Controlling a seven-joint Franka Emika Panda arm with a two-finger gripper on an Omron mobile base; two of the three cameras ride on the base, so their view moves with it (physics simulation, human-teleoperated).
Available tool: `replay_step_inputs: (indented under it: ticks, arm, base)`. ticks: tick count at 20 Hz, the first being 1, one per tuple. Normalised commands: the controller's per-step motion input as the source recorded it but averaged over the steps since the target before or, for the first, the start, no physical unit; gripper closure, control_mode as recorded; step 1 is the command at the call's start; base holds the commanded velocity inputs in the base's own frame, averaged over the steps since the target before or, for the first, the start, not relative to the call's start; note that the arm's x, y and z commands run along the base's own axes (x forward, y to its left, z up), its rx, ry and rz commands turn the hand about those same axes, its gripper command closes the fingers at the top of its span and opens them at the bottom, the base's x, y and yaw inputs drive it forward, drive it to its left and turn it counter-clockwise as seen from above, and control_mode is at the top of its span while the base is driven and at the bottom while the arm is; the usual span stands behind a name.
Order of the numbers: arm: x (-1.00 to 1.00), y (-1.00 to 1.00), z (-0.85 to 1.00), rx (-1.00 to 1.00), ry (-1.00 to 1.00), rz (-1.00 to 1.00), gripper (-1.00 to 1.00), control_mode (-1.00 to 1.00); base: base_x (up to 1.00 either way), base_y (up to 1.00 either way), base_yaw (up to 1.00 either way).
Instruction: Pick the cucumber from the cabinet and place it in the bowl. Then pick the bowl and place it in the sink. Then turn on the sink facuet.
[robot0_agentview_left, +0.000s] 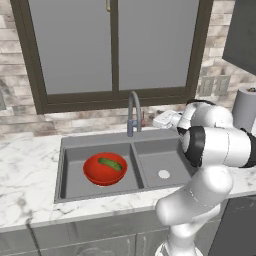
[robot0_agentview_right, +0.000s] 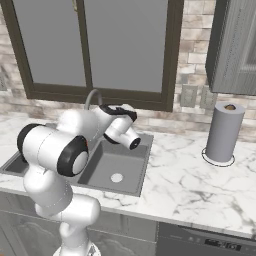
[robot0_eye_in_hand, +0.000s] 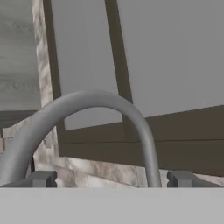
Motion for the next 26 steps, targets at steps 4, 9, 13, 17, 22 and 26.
replay_step_inputs:
  ticks: [4,9,13,17,22,26]
  arm:
    - [0.35,0.00,-0.31,0.00,0.00,0.00,-1.00,-1.00]
    - [0.27,0.00,-0.20,0.00,0.00,0.00,-1.00,-1.00]
    - [0.36,0.04,-0.03,0.00,0.00,0.00,-1.00,-1.00]
    - [0.35,0.13,0.00,0.00,0.00,0.00,-1.00,-1.00]
    - [0.28,0.01,-0.07,0.00,0.00,0.00,-1.00,-1.00]
    - [0.20,0.00,-0.28,0.00,0.00,0.00,-1.00,-1.00]
  base:
    - [0.00,0.00,0.00]
    - [0.00,0.00,0.00]
    - [0.00,0.00,0.00]
    - [0.00,0.00,0.00]
    - [0.00,0.00,0.00]
    - [0.00,0.00,0.00]
